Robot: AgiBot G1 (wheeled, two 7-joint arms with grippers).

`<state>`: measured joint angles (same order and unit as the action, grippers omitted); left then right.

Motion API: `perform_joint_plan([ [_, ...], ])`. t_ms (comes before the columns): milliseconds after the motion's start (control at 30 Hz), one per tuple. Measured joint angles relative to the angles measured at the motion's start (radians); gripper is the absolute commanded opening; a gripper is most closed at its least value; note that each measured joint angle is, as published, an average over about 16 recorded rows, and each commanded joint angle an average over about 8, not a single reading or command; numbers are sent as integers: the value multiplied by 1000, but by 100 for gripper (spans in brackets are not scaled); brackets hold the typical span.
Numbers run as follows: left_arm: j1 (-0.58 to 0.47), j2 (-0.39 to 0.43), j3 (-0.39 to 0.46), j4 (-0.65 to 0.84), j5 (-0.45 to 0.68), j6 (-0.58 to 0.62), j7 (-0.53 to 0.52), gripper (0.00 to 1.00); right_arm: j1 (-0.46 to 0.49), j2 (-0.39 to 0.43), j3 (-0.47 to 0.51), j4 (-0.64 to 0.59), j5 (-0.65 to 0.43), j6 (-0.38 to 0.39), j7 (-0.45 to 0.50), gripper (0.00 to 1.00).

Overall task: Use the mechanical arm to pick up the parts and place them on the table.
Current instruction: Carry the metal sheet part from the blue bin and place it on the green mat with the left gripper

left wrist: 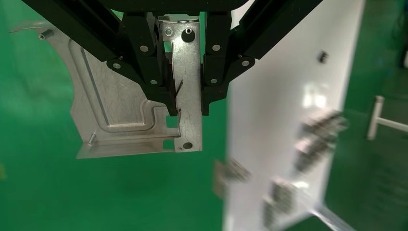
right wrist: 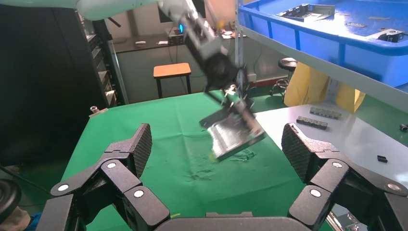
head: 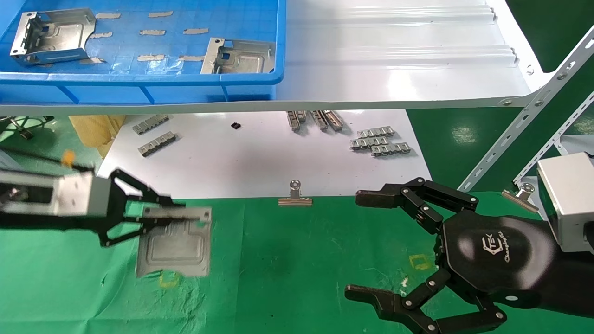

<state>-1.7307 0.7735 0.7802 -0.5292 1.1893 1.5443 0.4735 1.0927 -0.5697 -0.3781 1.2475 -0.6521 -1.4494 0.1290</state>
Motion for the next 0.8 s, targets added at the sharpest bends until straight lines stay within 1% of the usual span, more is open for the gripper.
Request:
perform_joint_plan([
  [100,7,13,20,65,40,-6,89,0,0,0,0,0,0,0,0,100],
  [200,11,29,30,133,59,-8,151,0,0,0,0,0,0,0,0,100],
  [400,13,59,40,250,70,0,217,0,0,0,0,0,0,0,0,100],
  [467,12,66,43,280,73,5,231,2,0,0,0,0,0,0,0,100],
  [500,12,69,45,294,74,7,236,5,0,0,0,0,0,0,0,100],
  [533,12,72,47,306,76,8,240,11,0,0,0,0,0,0,0,100],
  [567,12,75,49,318,79,9,245,20,0,0,0,0,0,0,0,100],
  [700,12,84,58,357,89,10,265,69,0,0,0,0,0,0,0,100],
  [767,13,88,62,372,93,10,274,90,0,0,0,0,0,0,0,100],
  [800,13,90,64,379,95,10,278,97,0,0,0,0,0,0,0,100],
])
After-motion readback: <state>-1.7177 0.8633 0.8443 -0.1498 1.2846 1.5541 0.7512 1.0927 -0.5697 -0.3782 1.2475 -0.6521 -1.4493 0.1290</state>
